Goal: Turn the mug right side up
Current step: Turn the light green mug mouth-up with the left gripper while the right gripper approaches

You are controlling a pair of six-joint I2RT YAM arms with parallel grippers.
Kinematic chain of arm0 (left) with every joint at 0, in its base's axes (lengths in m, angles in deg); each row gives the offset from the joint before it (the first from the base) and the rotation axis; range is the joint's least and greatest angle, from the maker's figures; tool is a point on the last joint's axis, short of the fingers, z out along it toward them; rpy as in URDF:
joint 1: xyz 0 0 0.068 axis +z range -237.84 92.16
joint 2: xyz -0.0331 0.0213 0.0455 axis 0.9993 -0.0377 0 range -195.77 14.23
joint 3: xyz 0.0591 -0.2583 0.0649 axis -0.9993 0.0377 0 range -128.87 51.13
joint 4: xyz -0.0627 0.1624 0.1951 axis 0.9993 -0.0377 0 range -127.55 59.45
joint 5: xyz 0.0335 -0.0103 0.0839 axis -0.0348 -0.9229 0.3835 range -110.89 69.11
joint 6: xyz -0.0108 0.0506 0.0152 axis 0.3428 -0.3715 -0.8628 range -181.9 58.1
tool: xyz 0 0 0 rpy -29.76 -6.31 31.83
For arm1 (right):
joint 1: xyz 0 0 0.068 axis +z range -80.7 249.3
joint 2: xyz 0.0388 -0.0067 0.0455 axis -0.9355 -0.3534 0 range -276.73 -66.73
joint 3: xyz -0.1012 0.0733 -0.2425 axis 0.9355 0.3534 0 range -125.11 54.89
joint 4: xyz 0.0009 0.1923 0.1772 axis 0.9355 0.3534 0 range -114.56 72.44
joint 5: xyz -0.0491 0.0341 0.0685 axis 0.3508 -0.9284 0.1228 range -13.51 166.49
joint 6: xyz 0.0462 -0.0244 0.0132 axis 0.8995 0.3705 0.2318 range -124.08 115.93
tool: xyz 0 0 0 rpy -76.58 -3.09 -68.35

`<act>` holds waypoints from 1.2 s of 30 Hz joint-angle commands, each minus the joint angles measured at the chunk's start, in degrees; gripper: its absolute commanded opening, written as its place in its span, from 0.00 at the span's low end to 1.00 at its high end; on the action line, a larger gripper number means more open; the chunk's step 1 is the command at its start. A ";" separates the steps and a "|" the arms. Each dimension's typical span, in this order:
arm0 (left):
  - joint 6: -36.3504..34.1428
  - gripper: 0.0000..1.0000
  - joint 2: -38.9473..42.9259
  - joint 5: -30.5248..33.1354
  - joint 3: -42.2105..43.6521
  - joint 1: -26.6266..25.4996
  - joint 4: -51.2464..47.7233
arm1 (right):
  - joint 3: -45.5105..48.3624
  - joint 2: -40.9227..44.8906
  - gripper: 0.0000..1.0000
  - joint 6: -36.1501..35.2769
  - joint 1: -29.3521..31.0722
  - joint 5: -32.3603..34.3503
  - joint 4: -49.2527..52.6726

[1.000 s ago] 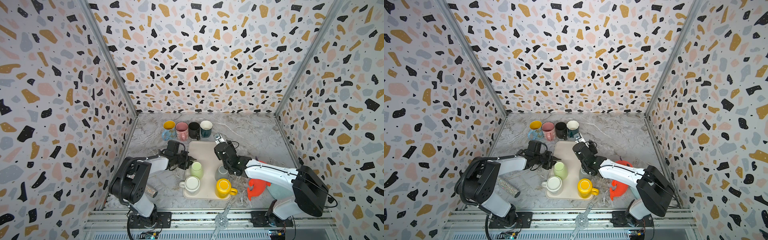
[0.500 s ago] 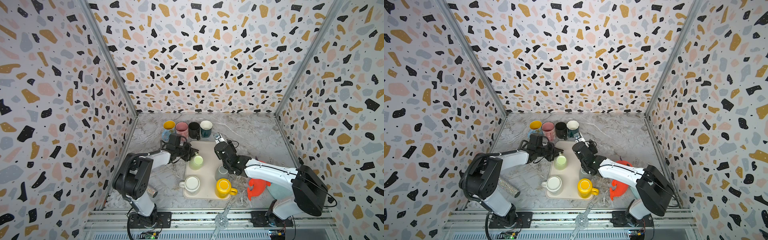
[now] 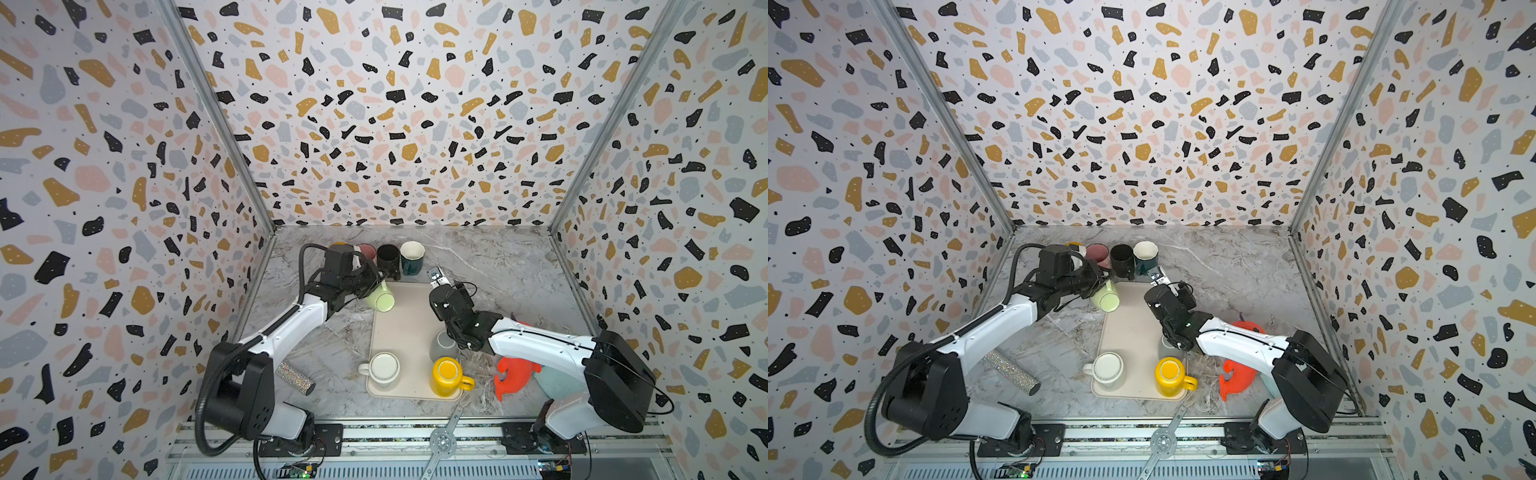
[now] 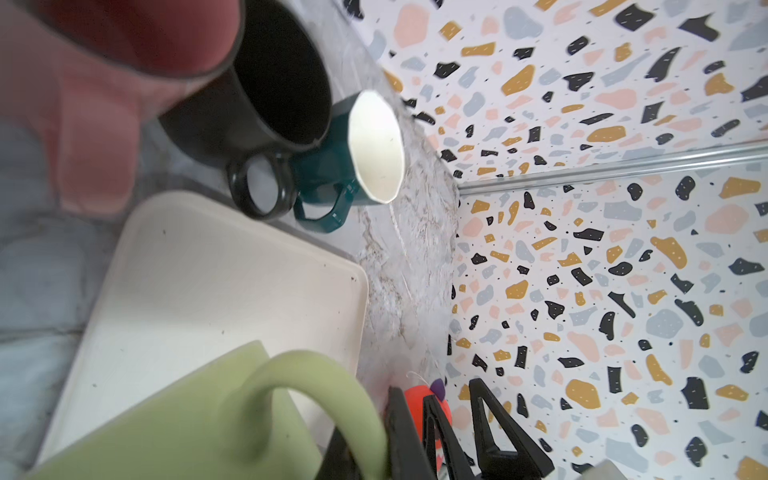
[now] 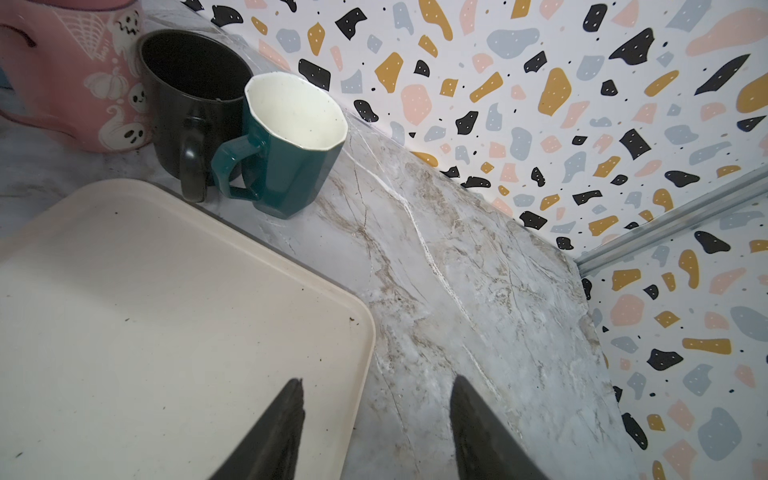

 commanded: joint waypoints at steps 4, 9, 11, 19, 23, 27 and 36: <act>-19.37 0.00 10.32 16.01 -1.49 -4.48 3.46 | -2.91 1.69 0.57 0.61 -0.07 -0.06 1.24; -27.02 0.00 14.87 22.59 2.00 -7.93 9.62 | -3.99 1.29 0.57 -0.31 0.05 -0.07 1.59; -31.38 0.00 16.52 26.24 3.37 -10.44 12.36 | -4.39 1.12 0.56 -0.74 0.11 0.29 1.86; -53.10 0.00 17.71 45.03 8.83 -22.45 23.11 | -8.74 2.94 0.54 -0.41 -0.62 -4.20 5.96; -61.80 0.00 15.29 54.35 10.81 -26.68 27.68 | -12.43 6.07 0.54 2.90 -3.84 -17.03 9.87; -71.47 0.00 11.62 66.27 13.57 -31.62 37.15 | -16.01 8.20 0.55 5.16 -9.09 -30.79 13.90; -87.04 0.00 3.87 75.04 21.30 -36.01 64.58 | -25.50 6.74 0.61 0.64 -16.47 -54.41 22.32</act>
